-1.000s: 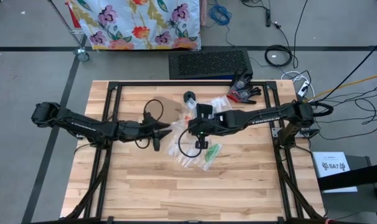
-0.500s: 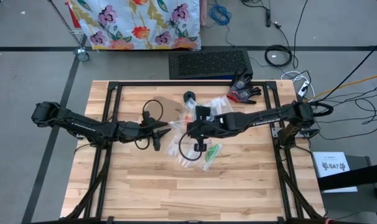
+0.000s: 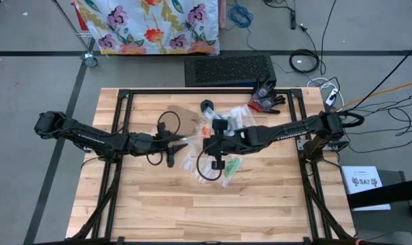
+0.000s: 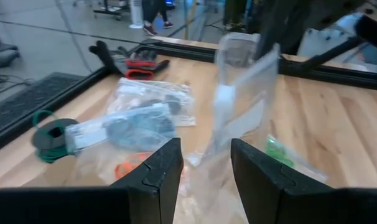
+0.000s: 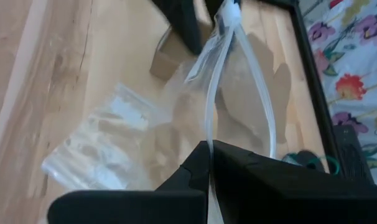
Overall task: Sort rubber bands
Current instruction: Close the transparent zip bag
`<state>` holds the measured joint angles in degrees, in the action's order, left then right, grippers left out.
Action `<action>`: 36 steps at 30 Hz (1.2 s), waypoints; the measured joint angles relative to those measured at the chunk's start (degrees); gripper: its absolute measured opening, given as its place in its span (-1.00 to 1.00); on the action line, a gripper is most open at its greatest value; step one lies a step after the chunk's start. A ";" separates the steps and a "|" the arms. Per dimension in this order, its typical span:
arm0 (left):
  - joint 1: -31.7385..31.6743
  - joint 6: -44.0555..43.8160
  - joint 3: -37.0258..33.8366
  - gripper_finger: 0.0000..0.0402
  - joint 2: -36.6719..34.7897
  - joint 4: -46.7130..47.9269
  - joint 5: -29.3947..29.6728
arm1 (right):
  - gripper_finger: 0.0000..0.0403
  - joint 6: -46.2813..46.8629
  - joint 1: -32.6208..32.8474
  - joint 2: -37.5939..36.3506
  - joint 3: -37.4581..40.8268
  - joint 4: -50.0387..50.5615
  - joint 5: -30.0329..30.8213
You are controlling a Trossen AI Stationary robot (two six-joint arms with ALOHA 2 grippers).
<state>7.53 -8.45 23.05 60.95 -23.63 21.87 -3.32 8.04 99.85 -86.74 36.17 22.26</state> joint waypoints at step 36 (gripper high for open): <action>0.11 -6.29 0.09 -0.99 0.04 3.57 -7.04 | -0.46 11.83 -0.47 -1.27 7.93 1.88 -1.79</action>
<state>7.64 -14.74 23.14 60.99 -20.06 14.84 8.52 7.57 98.59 -78.81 38.05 20.47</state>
